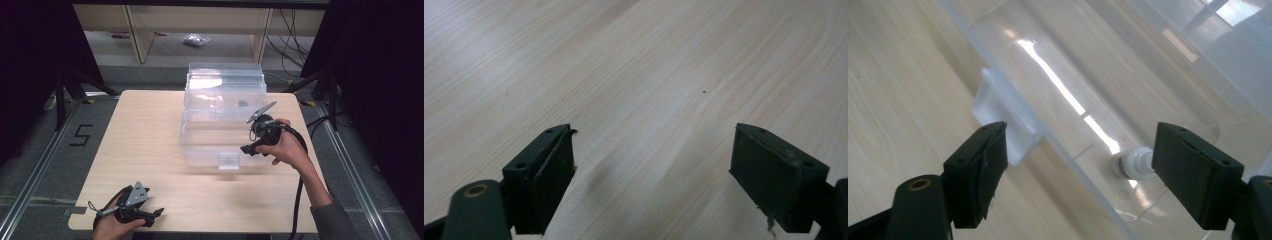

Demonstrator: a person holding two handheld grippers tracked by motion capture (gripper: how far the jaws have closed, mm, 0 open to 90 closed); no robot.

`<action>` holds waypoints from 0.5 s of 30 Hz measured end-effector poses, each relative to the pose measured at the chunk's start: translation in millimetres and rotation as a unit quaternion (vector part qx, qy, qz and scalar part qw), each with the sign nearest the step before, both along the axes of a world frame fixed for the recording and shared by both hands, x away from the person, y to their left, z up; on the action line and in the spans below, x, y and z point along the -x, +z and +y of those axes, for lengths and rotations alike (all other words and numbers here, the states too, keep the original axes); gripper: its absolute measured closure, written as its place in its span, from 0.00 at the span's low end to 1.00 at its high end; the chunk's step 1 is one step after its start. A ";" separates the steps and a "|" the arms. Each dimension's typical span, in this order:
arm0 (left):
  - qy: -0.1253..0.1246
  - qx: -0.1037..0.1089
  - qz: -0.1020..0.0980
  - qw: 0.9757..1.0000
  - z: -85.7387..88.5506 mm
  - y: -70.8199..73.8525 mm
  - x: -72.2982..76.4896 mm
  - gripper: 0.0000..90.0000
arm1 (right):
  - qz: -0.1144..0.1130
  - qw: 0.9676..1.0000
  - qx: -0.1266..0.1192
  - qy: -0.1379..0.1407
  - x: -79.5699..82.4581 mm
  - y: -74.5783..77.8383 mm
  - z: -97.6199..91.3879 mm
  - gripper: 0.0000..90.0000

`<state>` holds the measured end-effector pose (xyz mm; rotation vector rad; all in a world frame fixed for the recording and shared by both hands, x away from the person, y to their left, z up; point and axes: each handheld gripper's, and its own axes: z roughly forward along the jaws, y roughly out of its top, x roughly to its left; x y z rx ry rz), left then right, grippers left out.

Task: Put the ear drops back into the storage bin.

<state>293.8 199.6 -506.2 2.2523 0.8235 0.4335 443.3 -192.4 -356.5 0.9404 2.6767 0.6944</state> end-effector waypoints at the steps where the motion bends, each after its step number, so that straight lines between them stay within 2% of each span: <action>1: 0.000 0.000 0.000 1.000 0.0 -0.1 0.0 0.19 | 0.000 1.000 0.000 0.000 0.0 0.0 0.0 0.26; 2: 0.001 0.002 0.001 1.000 -0.1 -0.1 0.1 0.19 | -0.004 1.000 -0.004 0.010 0.5 -0.2 0.2 0.26; 4: 0.001 0.002 0.001 1.000 0.0 -0.1 0.1 0.19 | -0.008 1.000 -0.009 0.006 5.2 1.4 1.7 0.26; 5: 0.000 0.002 0.001 1.000 -0.1 -0.1 0.1 0.19 | -0.001 1.000 -0.011 0.002 9.2 1.5 3.0 0.26; 8: 0.000 0.001 0.000 1.000 -0.1 -0.1 0.0 0.19 | 0.001 1.000 -0.011 -0.005 11.6 0.6 3.5 0.26; 9: 0.000 0.000 0.000 1.000 0.1 0.0 0.0 0.19 | -0.012 1.000 -0.011 0.013 11.7 0.4 2.0 0.26; 14: 0.000 0.002 0.001 1.000 -0.2 0.0 0.2 0.19 | -0.001 1.000 -0.021 0.013 18.9 -4.1 2.4 0.25; 15: 0.001 0.002 0.001 1.000 -0.3 0.0 0.3 0.19 | -0.012 1.000 -0.021 0.016 22.6 -3.8 2.9 0.25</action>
